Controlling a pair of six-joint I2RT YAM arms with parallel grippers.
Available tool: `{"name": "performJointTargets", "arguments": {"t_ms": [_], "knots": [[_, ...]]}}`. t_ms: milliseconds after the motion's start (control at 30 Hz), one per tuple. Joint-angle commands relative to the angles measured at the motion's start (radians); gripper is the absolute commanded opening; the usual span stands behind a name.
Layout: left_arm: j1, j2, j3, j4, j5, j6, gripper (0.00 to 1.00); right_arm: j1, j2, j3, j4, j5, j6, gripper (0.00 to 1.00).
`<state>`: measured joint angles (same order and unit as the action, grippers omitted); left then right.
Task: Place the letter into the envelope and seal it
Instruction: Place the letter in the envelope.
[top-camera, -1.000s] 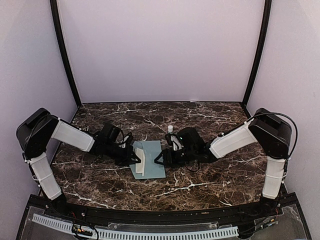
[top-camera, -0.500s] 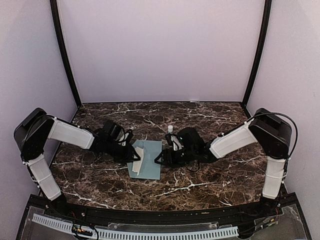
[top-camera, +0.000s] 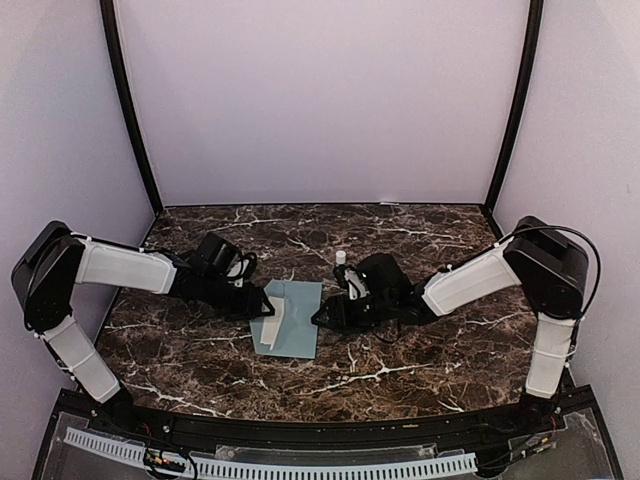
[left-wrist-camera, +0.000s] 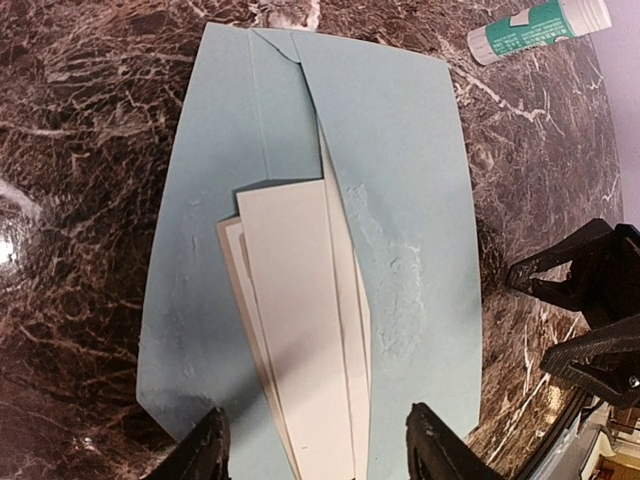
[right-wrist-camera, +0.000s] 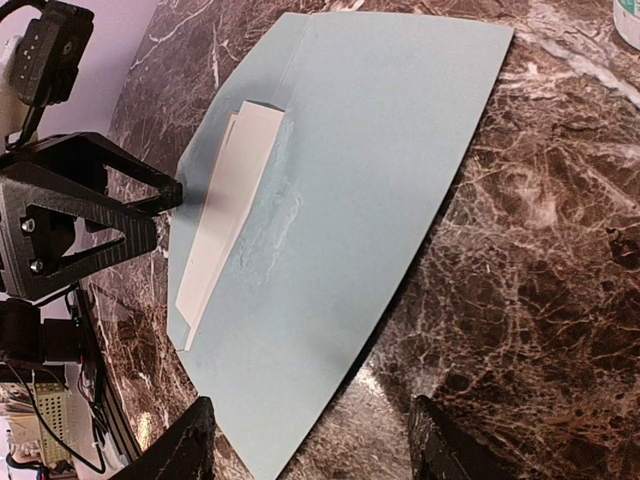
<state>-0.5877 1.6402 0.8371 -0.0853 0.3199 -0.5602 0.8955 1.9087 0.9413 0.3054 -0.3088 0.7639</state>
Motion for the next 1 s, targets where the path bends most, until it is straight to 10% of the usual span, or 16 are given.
{"name": "performJointTargets", "arguments": {"t_ms": [0,967], "knots": [[-0.004,-0.039,0.009,-0.013,0.011,0.013,0.6,0.011,-0.034,-0.006,0.012,0.012,-0.008,0.62],[-0.006,0.081,0.028,0.106,0.11,-0.011,0.66,0.011,0.036,0.059,0.014,0.0,0.002,0.62]]}}
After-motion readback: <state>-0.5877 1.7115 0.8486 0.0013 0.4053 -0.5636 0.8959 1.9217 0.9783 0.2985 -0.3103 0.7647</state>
